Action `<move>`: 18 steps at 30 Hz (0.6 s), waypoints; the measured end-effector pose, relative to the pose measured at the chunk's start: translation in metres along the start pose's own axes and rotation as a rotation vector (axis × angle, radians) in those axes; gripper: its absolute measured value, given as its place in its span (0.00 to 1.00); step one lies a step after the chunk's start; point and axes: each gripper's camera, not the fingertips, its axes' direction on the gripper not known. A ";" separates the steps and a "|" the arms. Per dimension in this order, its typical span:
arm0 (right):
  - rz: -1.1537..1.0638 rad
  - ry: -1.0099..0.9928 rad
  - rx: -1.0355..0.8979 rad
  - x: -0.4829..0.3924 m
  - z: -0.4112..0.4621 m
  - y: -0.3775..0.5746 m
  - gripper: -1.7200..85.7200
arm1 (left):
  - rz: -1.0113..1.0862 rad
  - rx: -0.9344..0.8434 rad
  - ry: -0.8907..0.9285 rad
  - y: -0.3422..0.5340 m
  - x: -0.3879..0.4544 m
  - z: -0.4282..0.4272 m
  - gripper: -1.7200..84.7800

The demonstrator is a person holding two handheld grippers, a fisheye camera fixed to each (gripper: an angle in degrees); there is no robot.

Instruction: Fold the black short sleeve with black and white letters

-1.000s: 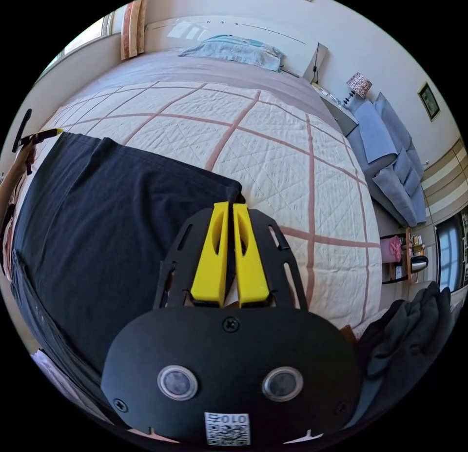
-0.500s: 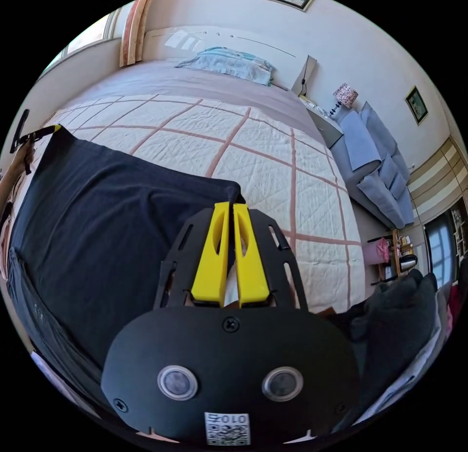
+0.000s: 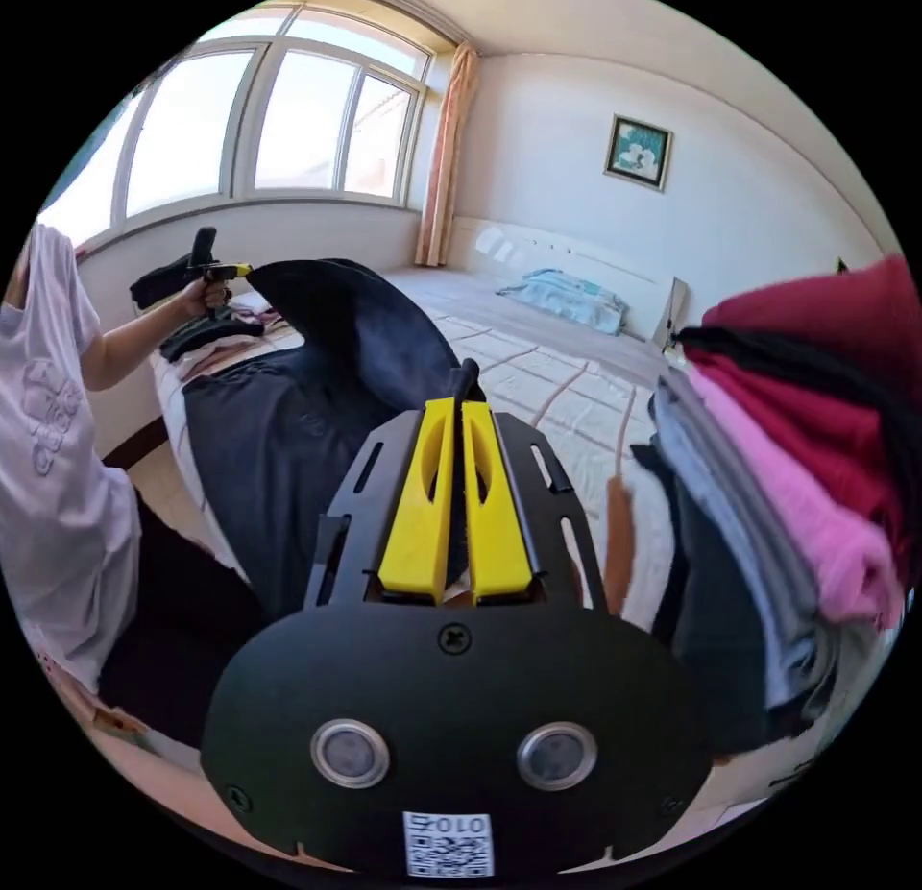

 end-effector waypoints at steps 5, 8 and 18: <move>0.083 -0.067 -0.194 -0.017 0.029 0.070 0.06 | -0.151 -0.211 0.003 0.093 0.033 0.016 0.02; 0.145 -0.061 -0.205 -0.012 0.037 0.081 0.06 | -0.185 -0.250 -0.020 0.107 0.038 0.020 0.02; -0.001 -0.012 -0.134 -0.033 -0.021 0.049 0.06 | -0.123 -0.259 -0.236 0.092 0.065 -0.016 0.02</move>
